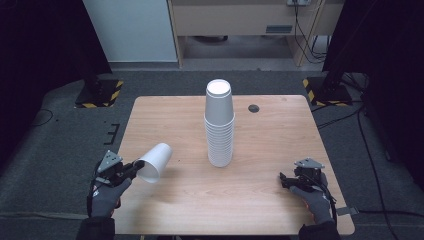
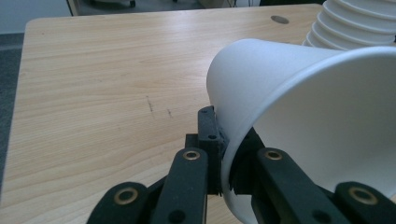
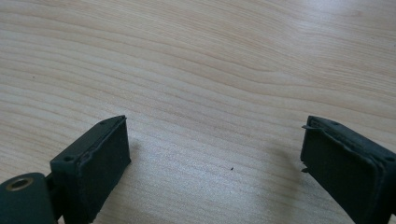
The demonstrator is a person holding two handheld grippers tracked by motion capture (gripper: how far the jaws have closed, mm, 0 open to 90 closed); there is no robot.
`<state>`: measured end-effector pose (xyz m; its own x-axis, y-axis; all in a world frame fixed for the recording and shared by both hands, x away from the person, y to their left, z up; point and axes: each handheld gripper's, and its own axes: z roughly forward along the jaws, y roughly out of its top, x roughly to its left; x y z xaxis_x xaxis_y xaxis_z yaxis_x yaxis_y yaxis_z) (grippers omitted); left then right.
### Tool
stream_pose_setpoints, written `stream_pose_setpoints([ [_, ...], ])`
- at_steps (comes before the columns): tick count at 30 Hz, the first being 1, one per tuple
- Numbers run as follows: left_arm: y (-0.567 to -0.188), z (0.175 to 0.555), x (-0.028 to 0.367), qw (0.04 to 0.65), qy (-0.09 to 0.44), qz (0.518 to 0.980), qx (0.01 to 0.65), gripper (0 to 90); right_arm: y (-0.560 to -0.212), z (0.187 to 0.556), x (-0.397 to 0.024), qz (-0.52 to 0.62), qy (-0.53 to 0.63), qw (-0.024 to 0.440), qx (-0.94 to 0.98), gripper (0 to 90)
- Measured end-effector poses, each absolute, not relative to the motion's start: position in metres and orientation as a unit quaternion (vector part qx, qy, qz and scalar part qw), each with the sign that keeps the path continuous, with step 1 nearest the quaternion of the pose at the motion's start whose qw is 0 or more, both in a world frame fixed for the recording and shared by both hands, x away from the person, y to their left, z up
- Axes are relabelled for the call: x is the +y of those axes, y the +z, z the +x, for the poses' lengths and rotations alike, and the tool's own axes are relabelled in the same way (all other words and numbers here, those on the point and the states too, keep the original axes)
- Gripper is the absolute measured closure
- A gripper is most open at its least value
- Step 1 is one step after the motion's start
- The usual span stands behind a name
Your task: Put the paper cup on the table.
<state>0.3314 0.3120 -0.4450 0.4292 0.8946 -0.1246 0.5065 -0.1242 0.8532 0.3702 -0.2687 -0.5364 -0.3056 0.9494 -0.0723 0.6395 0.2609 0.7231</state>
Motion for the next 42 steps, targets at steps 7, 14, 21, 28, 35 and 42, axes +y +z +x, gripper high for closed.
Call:
stream_pose_setpoints([
  [7,-0.427,0.341,0.315,0.415,0.21,0.732,0.499,85.3,-0.538,0.371,-0.269,0.532,0.308,0.25,0.748,7.7],
  [14,-0.418,0.343,0.321,0.39,0.196,0.742,0.509,85.3,-0.539,0.372,-0.27,0.541,0.311,0.24,0.744,7.6],
  [21,-0.412,0.347,0.326,0.354,0.19,0.754,0.519,85.3,-0.539,0.373,-0.269,0.55,0.312,0.234,0.738,7.7],
  [28,-0.405,0.355,0.326,0.313,0.191,0.767,0.526,85.5,-0.539,0.373,-0.269,0.549,0.313,0.234,0.739,7.6],
  [35,-0.398,0.362,0.329,0.266,0.184,0.783,0.531,85.6,-0.539,0.373,-0.268,0.55,0.313,0.235,0.738,7.5],
  [42,-0.397,0.368,0.334,0.22,0.166,0.792,0.545,85.6,-0.539,0.373,-0.268,0.549,0.312,0.234,0.739,7.4],
])
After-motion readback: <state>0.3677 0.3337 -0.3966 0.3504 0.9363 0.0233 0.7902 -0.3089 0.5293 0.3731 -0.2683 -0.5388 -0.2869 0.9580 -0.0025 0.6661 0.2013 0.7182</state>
